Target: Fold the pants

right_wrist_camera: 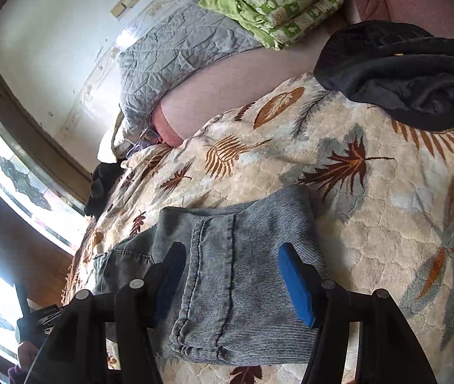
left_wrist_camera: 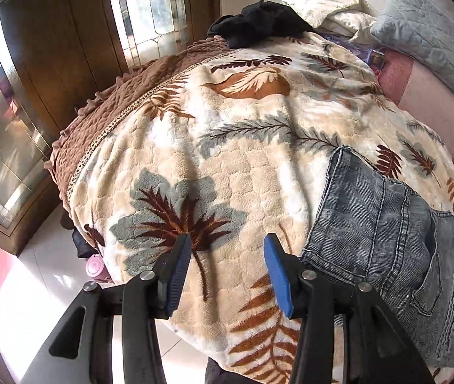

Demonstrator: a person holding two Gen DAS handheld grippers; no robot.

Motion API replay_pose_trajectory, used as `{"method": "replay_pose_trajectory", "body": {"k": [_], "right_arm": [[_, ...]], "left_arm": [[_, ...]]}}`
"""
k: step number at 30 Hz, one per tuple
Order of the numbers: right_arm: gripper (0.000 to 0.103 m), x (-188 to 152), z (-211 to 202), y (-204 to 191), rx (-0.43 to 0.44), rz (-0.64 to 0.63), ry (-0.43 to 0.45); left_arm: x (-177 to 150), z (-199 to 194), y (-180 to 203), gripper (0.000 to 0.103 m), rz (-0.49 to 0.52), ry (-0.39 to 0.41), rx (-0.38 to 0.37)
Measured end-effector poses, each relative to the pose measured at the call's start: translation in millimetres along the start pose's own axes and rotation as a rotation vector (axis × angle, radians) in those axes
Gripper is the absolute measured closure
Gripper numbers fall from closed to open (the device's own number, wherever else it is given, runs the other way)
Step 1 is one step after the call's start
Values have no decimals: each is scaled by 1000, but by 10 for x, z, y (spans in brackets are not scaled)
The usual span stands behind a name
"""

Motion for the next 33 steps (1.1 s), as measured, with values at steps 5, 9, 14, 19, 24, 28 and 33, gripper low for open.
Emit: {"method": "replay_pose_trajectory", "body": {"k": [5,9,14,19,24,28,33], "right_arm": [[39,-82,188,-198,-34,-67,-23],[39,-103,280,-285,-23,-85,-42],[39,-81,321,-312,-15,-81,-46],[39,-90,370,-372,-15,-105,-58],[39,-98,370,-392,-31,-122,-50],[39,-88,403,-362,-32,-106,-59],[39,-79,437,-392,-28,-111,-65]], "left_arm": [[136,-91,366,39,116,56,-92],[268,97,686,21,233,-12,-95],[280,448,550,21,159,-162,-207],[267,751,602,22,181,-296,-345],[290,687,835,28,246,-278,-373],[144,625,910,30,286,-285,-339],[43,569,816,33,261,-278,-359]]}}
Point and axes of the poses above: each gripper's, at about its wrist camera, not at the fingertips, and z roughly the way its jaws point, y to its right, x to its top, the point moved 1 cm from there along z, roughly the way its jaws point, and after that the axes turned 7 degrees about -y, right-handed, at the moved point
